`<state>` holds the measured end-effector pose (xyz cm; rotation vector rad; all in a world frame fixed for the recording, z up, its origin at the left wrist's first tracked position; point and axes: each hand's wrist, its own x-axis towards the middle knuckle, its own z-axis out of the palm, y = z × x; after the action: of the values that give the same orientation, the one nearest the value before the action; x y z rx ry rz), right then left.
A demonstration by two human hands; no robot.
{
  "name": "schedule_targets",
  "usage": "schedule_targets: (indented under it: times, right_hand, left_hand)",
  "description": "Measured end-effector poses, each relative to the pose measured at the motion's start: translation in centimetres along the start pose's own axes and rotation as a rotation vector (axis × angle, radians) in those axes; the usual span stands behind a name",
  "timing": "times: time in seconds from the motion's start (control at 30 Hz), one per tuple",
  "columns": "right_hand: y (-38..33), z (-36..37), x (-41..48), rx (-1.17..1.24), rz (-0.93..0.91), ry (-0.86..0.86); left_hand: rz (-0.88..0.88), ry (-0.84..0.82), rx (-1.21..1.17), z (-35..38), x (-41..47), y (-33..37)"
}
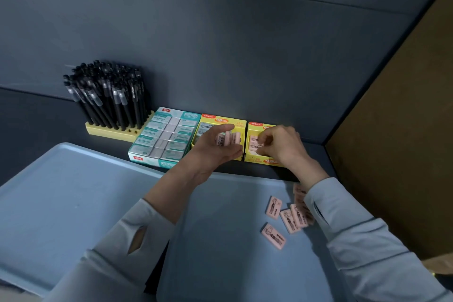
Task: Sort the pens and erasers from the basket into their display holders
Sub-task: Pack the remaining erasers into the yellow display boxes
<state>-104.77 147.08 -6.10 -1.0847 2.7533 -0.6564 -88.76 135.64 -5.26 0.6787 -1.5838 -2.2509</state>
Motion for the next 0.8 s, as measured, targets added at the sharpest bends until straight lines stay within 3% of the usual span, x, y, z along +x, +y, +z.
schedule_targets:
  times: [0.33,0.4,0.5,0.6,0.7,0.8]
  right_hand:
    - [-0.3,-0.3,-0.4,-0.031,-0.048,0.011]
    - [-1.0,-1.2,-0.7,0.21,-0.005,0.032]
    - [-2.3,-2.2,-1.5,0.681,0.053,-0.158]
    - [-2.5,-2.7,-2.1,0.832,0.019,-0.263]
    - [-1.7,-3.6,-2.3,0.919,0.091,-0.223]
    - [-0.5,-3.7,-2.2,0.879,0.156,-0.165]
  left_hand:
    - [-0.008,0.051,0.035,0.9,0.4,-0.4]
    - [0.022,0.053,0.069,1.0,0.3,-0.5]
    - [0.079,0.063,0.151,1.4,0.2,-0.7]
    - [0.109,0.068,0.254,1.7,0.1,-0.7]
    - [0.121,0.103,0.324,1.5,0.4,-0.6]
    - [0.098,0.105,0.237,1.2,0.8,-0.7]
